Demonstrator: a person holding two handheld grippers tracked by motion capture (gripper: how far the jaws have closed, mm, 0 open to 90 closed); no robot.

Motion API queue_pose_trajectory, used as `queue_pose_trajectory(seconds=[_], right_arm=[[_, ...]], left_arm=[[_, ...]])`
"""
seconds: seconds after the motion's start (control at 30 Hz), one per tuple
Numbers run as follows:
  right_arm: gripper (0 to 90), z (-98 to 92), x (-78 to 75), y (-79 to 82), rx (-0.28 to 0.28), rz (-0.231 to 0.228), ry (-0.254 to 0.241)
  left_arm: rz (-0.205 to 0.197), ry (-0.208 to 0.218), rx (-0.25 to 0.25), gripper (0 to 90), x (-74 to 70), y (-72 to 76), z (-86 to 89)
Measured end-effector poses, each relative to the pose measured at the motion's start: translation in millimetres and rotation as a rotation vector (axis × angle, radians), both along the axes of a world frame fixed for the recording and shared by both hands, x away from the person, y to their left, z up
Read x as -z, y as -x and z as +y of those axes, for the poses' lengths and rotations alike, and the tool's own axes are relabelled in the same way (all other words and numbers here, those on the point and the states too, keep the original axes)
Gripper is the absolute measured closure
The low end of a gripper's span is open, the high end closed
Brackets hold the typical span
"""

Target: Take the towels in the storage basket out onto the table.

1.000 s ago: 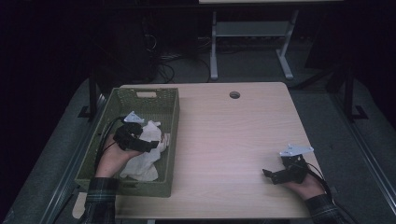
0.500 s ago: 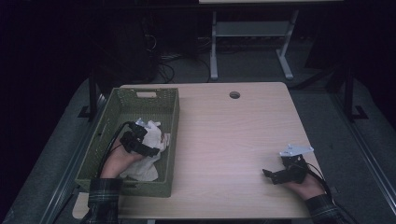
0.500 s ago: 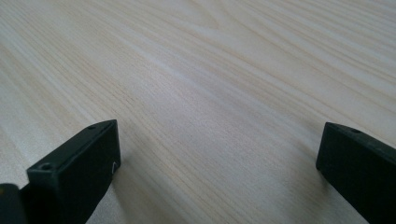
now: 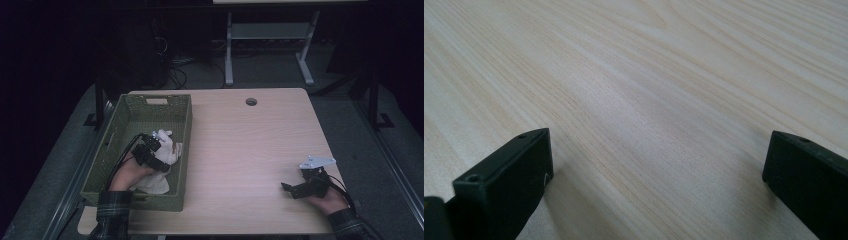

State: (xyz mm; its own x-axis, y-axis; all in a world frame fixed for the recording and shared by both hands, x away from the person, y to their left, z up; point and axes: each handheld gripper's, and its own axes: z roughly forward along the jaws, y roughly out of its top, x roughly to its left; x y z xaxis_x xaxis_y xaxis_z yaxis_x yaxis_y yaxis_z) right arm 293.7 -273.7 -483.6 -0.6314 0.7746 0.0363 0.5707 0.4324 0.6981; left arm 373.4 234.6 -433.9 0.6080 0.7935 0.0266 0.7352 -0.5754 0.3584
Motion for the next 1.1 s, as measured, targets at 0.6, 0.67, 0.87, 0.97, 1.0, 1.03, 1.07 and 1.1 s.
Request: queue_pose_trajectory(seconds=[0.6, 0.67, 0.87, 0.97, 1.0, 1.03, 1.07, 1.1], right_arm=[[0.0, 0.8, 0.4, -2.3, -0.012, -0.007, 0.0], [0.0, 0.8, 0.4, -2.3, -0.012, -0.007, 0.0], [0.0, 0.8, 0.4, -2.4, -0.012, -0.007, -0.001], [0.0, 0.9, 0.2, -2.3, -0.005, -0.003, -0.002], [0.0, 1.0, 0.1, -2.2, -0.002, -0.001, -0.003], [0.0, 1.1, 0.0, -2.1, -0.002, 0.0, -0.003], [0.0, 1.0, 0.1, -2.1, -0.002, 0.0, -0.003], [0.0, 1.1, 0.0, -2.1, -0.002, 0.0, -0.004]], left_arm=[[0.038, 0.056, -0.072, 72.4, -16.5, 2.6, 14.2], [0.025, 0.084, -0.074, 72.4, -19.5, 3.6, 15.6], [-0.015, 0.167, -0.055, 72.2, -29.8, 5.9, 19.6], [-0.043, 0.205, -0.057, 72.4, -35.9, 7.9, 21.8], [-0.049, 0.21, -0.054, 72.4, -38.6, 8.6, 22.8], [-0.06, 0.224, -0.05, 72.4, -41.0, 9.2, 23.7], [-0.069, 0.237, -0.05, 72.6, -42.7, 9.6, 24.6], [-0.078, 0.252, -0.047, 72.7, -46.5, 10.4, 26.1]])
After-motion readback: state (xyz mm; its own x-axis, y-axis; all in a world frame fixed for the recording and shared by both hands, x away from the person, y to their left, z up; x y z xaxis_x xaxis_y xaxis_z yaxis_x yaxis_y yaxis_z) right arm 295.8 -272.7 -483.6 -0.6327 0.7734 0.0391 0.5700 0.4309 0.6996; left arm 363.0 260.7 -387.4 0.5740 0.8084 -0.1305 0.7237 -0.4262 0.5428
